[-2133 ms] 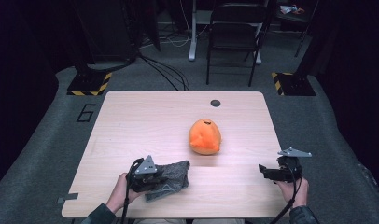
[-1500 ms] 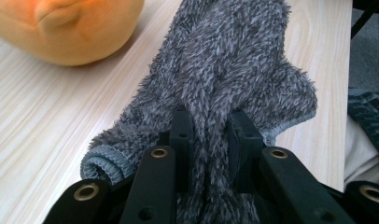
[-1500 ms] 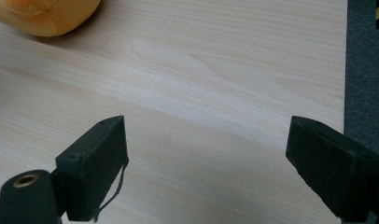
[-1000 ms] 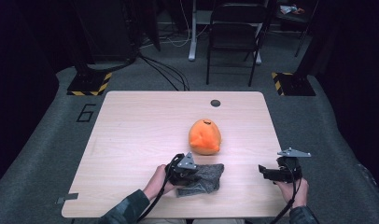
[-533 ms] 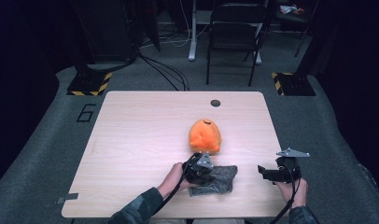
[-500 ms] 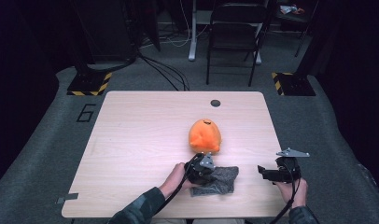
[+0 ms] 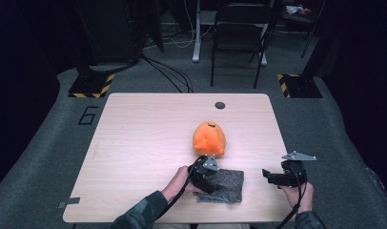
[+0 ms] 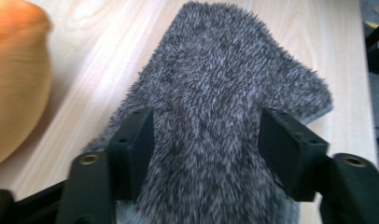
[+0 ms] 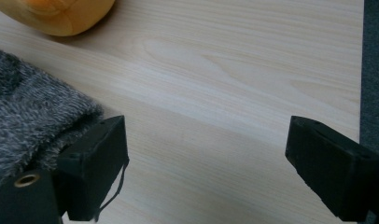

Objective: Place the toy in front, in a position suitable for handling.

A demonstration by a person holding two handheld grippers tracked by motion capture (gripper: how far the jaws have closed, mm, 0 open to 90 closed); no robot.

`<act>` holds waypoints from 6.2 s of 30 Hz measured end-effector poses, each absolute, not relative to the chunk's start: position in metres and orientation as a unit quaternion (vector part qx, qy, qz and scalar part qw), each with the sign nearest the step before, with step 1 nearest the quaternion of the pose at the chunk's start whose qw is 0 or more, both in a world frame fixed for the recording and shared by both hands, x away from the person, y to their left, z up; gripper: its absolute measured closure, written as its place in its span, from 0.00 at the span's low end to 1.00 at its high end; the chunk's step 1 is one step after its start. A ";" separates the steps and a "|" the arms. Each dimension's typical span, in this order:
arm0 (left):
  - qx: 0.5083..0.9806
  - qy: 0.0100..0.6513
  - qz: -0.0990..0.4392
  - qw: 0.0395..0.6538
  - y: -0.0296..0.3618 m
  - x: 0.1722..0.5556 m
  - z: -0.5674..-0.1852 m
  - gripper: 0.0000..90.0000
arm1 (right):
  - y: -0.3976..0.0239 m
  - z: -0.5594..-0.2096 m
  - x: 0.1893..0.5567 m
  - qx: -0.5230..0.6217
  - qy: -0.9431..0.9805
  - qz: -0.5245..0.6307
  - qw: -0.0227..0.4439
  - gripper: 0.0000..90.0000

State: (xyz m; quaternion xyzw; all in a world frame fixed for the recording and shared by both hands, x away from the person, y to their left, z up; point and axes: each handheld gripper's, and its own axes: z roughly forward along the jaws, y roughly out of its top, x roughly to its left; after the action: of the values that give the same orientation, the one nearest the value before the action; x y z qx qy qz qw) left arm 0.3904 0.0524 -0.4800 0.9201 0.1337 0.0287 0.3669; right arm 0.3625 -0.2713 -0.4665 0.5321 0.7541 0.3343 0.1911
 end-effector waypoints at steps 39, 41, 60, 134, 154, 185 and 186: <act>0.859 0.336 0.128 0.365 0.217 0.379 -0.489 0.00 | -0.154 -0.458 0.352 0.404 0.841 0.333 0.134 0.07; 0.859 0.339 0.130 0.361 0.218 0.380 -0.491 0.00 | -0.139 -0.466 0.352 0.390 0.855 0.319 0.127 0.08; 0.858 0.346 0.129 0.356 0.225 0.381 -0.494 0.01 | -0.113 -0.501 0.360 0.346 0.898 0.249 0.113 0.37; 0.849 0.362 0.139 0.360 0.234 0.385 -0.492 0.02 | -0.236 -0.440 0.368 0.519 0.774 0.278 0.232 0.84; 0.846 0.368 0.139 0.359 0.234 0.386 -0.492 0.02 | -0.245 -0.465 0.408 0.570 0.748 0.231 0.249 0.79; 0.808 0.407 0.166 0.392 0.180 0.423 -0.447 0.00 | -0.248 -0.454 0.375 0.559 0.755 0.265 0.218 0.11; 0.809 0.405 0.168 0.391 0.176 0.426 -0.444 0.00 | -0.248 -0.455 0.375 0.557 0.756 0.265 0.219 0.11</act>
State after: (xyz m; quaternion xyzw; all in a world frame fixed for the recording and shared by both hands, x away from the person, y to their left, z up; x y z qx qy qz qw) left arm 0.4261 0.1756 -0.4438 0.8091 0.4051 0.1679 0.3913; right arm 0.3751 -0.2480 -0.4547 0.5567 0.7562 0.2650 0.2191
